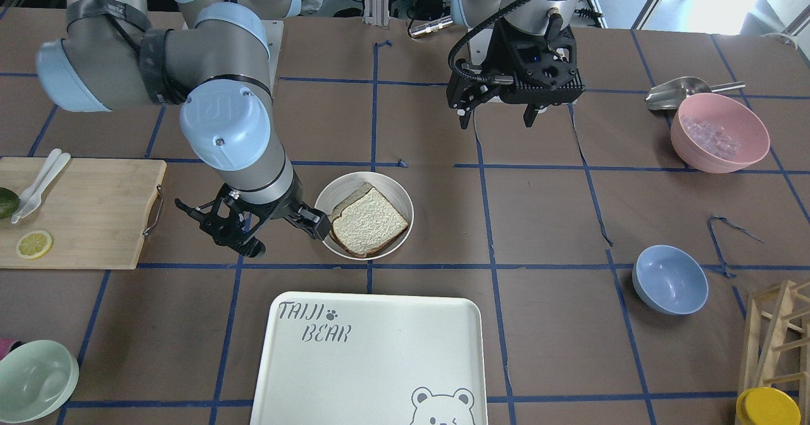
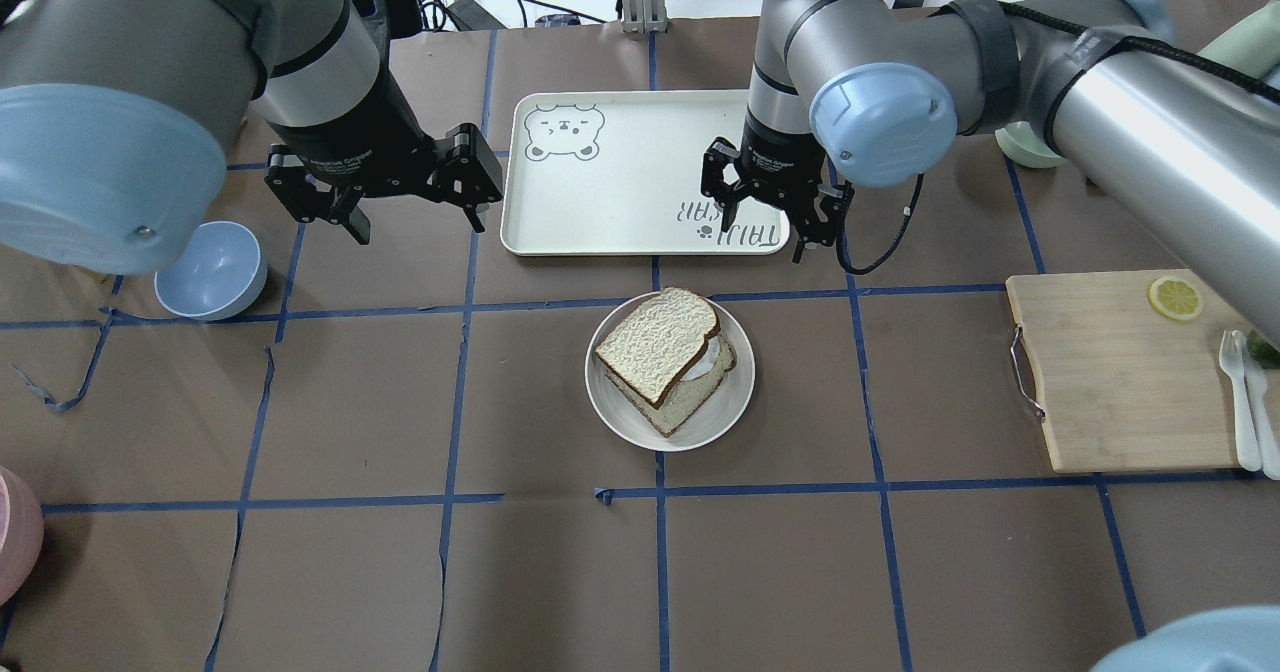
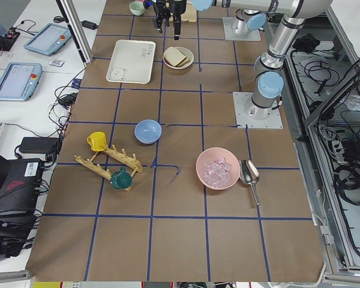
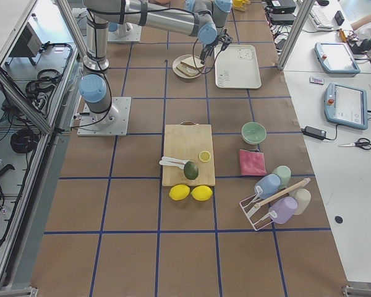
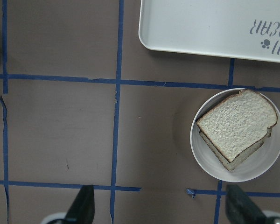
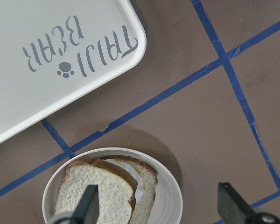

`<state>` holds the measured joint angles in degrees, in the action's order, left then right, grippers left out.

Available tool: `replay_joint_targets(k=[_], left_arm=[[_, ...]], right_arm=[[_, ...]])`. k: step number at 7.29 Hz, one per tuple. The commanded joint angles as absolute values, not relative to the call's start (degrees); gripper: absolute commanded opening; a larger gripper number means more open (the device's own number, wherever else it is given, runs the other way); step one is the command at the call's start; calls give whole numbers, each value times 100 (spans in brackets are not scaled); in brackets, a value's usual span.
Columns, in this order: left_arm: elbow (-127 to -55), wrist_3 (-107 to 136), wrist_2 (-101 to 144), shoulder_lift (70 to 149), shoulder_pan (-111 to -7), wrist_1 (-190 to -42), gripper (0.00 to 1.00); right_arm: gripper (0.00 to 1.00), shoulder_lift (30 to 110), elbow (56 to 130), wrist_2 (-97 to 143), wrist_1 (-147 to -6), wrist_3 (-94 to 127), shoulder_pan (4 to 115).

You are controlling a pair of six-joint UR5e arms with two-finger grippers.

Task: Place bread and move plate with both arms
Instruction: 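Raise the right gripper away while the left gripper reaches to the plate rim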

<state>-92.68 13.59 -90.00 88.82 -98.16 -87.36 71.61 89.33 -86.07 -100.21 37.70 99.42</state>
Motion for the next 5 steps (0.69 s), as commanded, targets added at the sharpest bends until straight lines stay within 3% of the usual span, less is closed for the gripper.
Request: replay_joint_targets(k=[1,3,4,5], left_arm=[[-9639,2184,-8974,8938,-9852,-8667,100],[-10193,3194,-8939,9096,-9853,-8018,100],[-10395,3530,-8895,9253,-9896,-7998,90],[-10641,3899,-8642,9377,-10071,-7624,90]], right_arm=[[100,7635,8930,-8648,-9495,2153,9477],[100,8101,8895,-8675,-9257,690,9089],[100,8408,8895,-8657,-8881,503,9071],[100,8568,8895,-8675,-8625,-160,9044]])
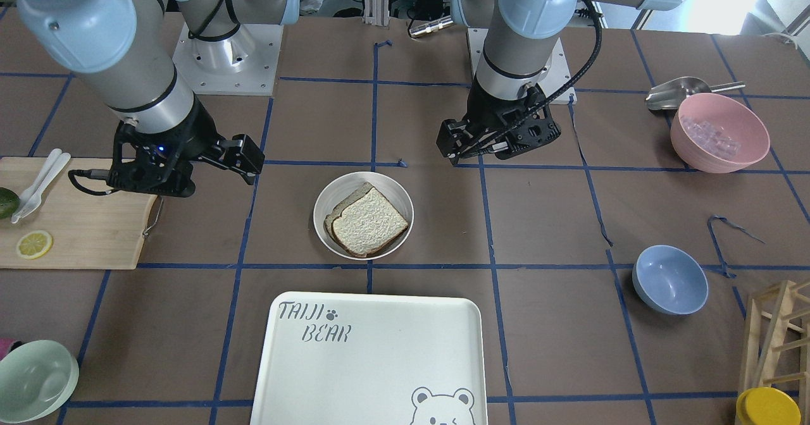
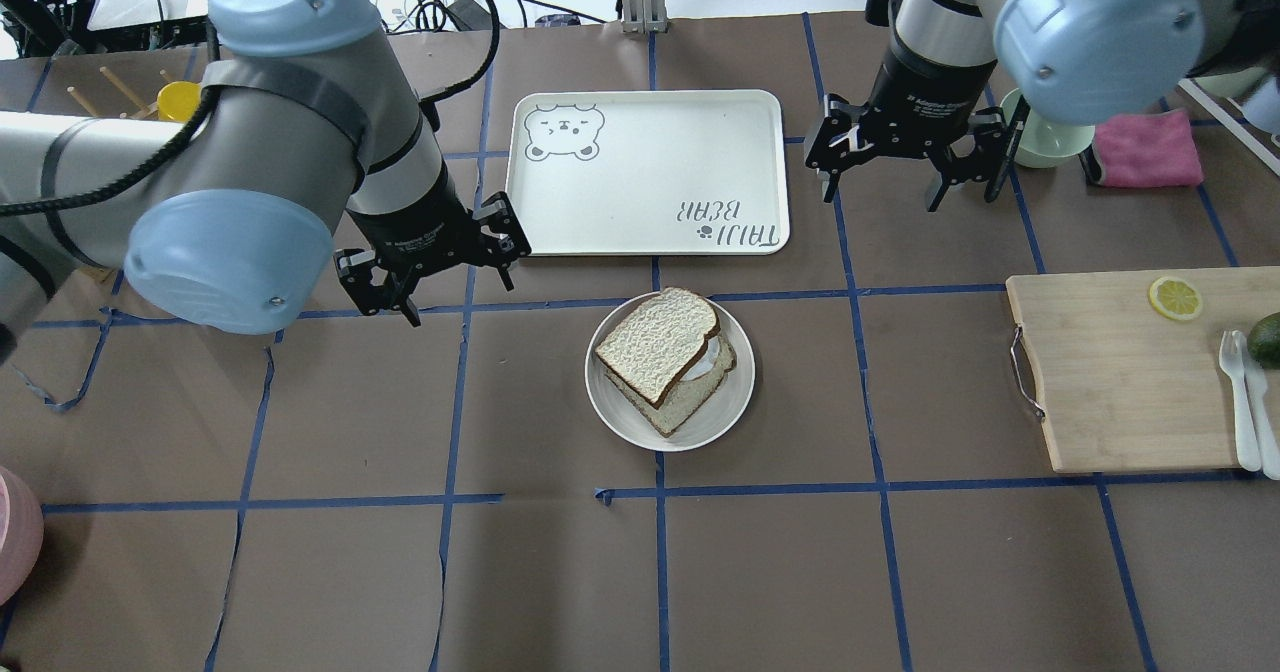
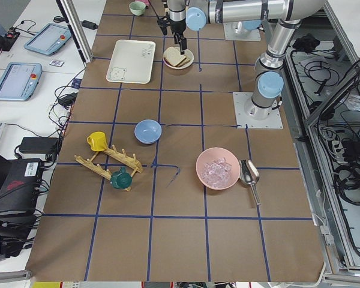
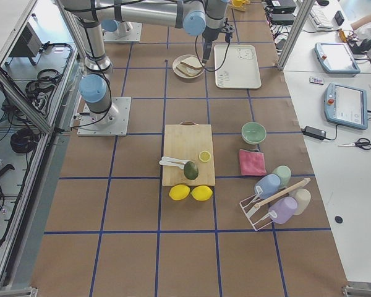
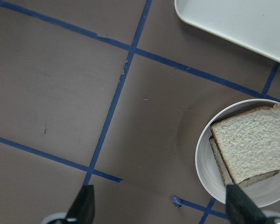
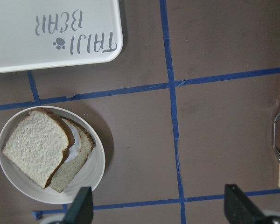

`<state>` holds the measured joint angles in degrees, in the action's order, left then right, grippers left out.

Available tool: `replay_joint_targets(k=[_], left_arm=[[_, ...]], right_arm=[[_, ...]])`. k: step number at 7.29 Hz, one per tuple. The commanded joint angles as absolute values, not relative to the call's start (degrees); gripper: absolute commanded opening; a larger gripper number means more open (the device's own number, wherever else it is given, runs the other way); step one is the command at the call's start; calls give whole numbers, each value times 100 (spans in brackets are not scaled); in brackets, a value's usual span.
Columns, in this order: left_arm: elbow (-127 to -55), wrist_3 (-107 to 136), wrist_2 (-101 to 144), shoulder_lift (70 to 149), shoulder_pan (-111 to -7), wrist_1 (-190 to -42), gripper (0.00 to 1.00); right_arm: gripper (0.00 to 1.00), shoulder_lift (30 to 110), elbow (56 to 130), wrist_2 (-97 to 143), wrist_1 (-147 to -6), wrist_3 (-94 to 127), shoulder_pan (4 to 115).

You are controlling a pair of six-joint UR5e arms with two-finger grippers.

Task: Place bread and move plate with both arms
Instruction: 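Raise the right gripper away while the left gripper reaches to the plate rim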

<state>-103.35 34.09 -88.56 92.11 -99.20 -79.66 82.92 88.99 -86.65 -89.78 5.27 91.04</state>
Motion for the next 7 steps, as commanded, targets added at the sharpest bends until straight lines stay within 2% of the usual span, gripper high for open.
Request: replay_joint_targets(k=[1,3,7], left_arm=[[-11018,4485,-8579,9552,-10246,-6924,90],[-11774,4902,-8587,9860,-10449,-5726,87],[-11900,5308,-8534,10545,-10713,-4747,87]], right_arm=[[100,8595,8886,-8675,-8718,-219,9018],[100,8604,8895,-8579,-8859,-289,9009],[100,8665,8895,-8771,-9184,-220,9000]])
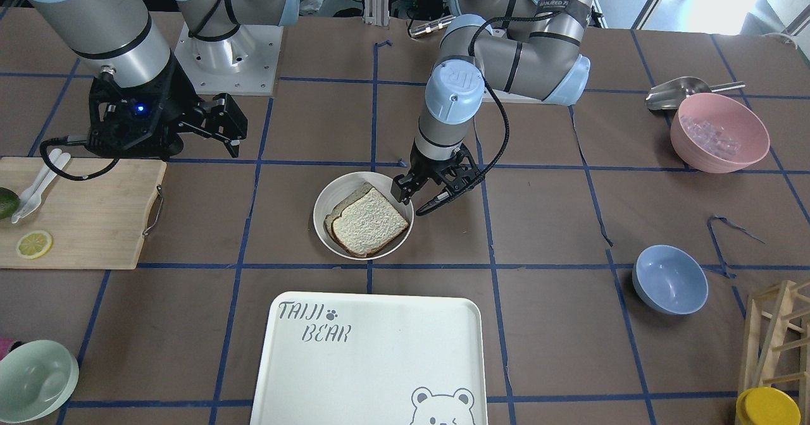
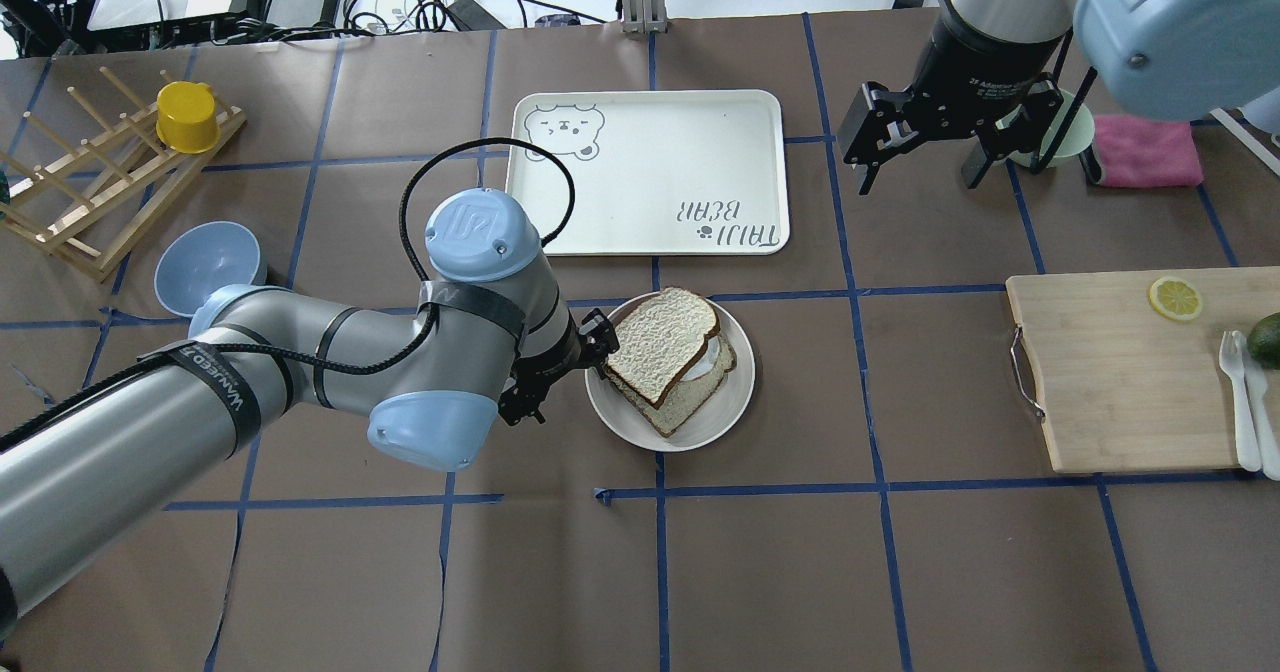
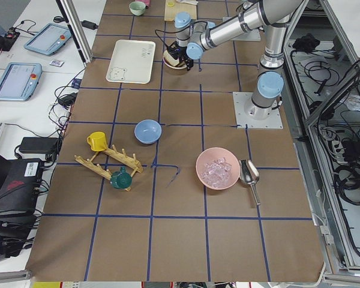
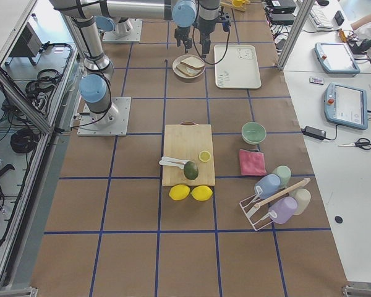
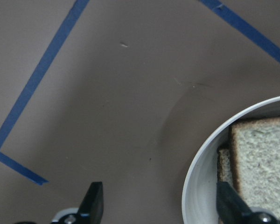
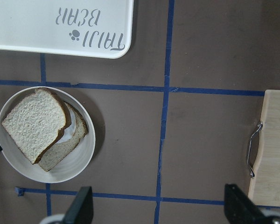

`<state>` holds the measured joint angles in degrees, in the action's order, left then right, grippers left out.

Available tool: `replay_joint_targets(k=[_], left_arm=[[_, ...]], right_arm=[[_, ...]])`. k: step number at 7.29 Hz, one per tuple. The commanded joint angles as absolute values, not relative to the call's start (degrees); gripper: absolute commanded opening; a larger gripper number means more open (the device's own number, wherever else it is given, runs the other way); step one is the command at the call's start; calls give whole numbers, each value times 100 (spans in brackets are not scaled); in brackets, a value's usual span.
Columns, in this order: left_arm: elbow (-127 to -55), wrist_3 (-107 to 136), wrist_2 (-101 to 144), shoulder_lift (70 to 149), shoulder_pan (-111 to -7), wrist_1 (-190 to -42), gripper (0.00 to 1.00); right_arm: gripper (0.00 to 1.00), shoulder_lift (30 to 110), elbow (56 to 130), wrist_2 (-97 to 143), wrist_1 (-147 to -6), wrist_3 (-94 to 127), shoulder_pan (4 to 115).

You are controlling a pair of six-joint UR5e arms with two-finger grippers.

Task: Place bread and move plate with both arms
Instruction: 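Raise the right gripper away while the left gripper reaches to the plate rim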

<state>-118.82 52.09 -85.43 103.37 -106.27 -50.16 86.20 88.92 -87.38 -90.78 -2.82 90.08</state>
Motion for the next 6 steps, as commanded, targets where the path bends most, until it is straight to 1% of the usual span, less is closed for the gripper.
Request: replay_joint_targets(k=[1,2,3,5,6], left_arm=[[-11909,5274,-8534,10599,-10783,-4755,77],[-11927,5221,-8534,10608,-10784,-4755,71],[-11927,5256,-8534,10617,-10784,-4764,56],[-11909,5221,-8534,10705,-10784,-4737,10],[-11892,5186,-8534,10714,-10784,-4729,0]], right_arm=[[100,8683,8895,-8780,-9158,-220,9000],[100,8718,8912,-8824,-9115,-220,8956],[100,8727,8930,-8981,-9071,-228,8878],[100,8736,8938,-9000,-9070,-237,8833],[100,8736,8938,-9000,-9079,-237,8833]])
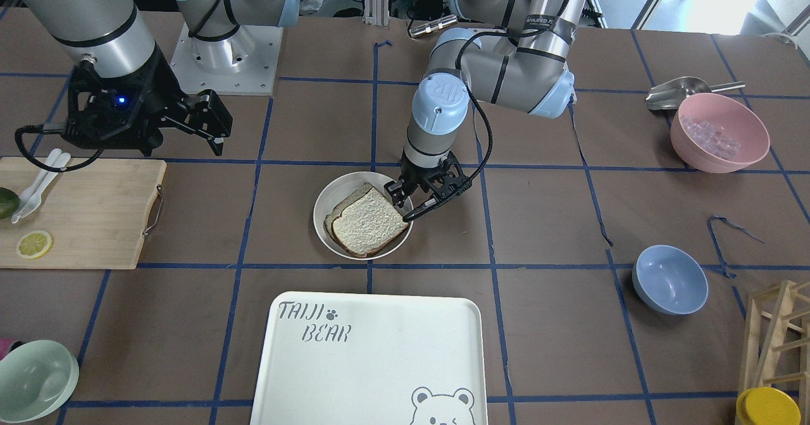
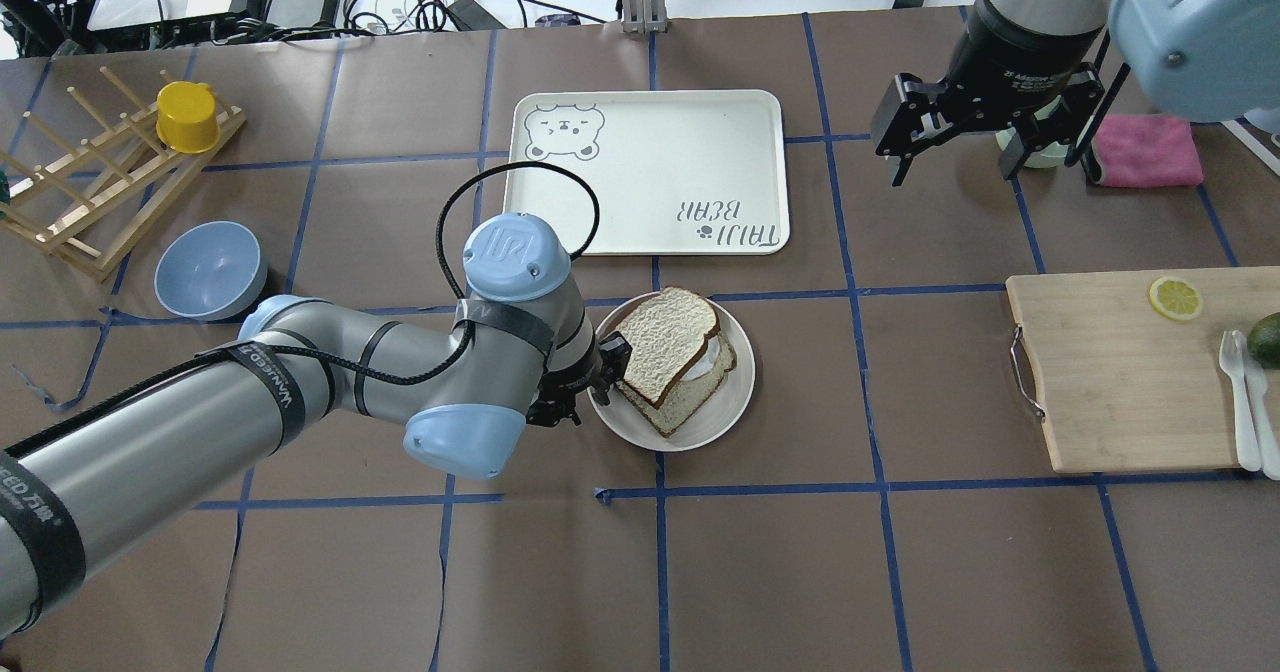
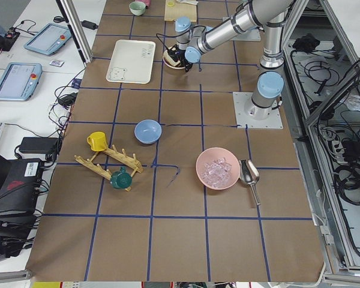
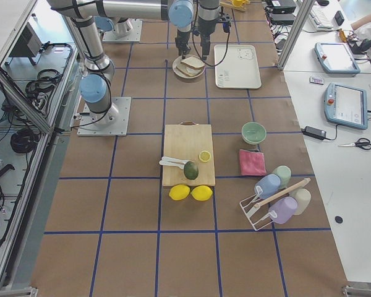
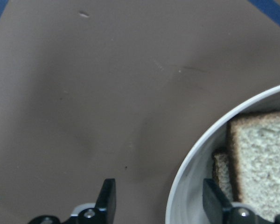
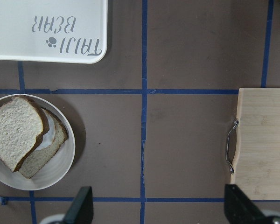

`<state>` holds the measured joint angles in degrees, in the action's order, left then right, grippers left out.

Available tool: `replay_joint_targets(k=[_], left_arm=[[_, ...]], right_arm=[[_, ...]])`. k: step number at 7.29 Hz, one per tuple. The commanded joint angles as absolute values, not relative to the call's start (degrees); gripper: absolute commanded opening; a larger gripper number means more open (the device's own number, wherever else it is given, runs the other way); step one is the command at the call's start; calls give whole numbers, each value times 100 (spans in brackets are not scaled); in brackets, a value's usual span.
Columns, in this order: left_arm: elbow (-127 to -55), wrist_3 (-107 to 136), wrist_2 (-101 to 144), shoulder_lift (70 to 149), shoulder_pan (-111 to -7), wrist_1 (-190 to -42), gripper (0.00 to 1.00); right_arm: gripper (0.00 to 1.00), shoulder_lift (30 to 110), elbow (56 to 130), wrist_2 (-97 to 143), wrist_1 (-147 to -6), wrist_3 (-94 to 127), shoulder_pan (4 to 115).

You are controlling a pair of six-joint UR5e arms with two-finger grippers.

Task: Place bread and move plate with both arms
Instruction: 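Grip the white plate's rim with the left gripper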

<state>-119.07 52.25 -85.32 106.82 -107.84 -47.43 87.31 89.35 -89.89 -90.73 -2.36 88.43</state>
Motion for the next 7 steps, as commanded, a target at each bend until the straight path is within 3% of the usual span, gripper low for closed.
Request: replay_joint_targets(k=[1,7], left_arm=[[-11883,5186,-8534,10723,-10784,-4729,0],[-11769,4247,-8377,10135,-10496,-4282,0]], right_arm=[[100,8736,8938,-9000,-9079,-237,8833],[100,8728,8834,-8878,-9175,-134,8841]])
